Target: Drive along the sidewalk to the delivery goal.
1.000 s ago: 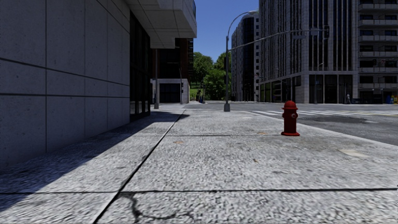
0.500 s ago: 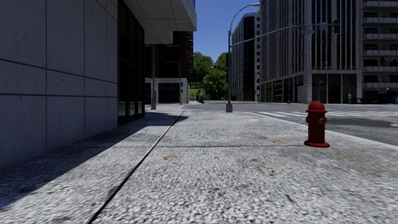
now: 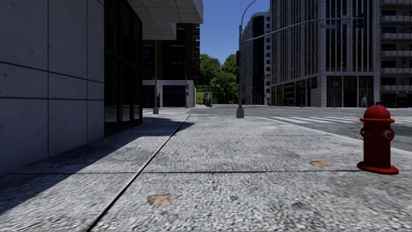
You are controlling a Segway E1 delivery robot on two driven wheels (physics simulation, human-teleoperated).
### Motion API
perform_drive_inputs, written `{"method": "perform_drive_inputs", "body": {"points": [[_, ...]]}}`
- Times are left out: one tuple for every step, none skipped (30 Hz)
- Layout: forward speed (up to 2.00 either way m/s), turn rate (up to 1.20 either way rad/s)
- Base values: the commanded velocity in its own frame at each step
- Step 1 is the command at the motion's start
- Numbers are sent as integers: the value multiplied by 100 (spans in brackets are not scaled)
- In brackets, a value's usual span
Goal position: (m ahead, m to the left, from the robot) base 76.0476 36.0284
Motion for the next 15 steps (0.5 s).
{"method": "perform_drive_inputs", "body": {"points": [[200, 0], [200, 0], [200, 0], [200, 0], [200, 0], [200, 0], [200, 0], [200, 0], [200, 0], [200, 0], [200, 0], [200, 0], [200, 0], [200, 0], [200, 0]]}}
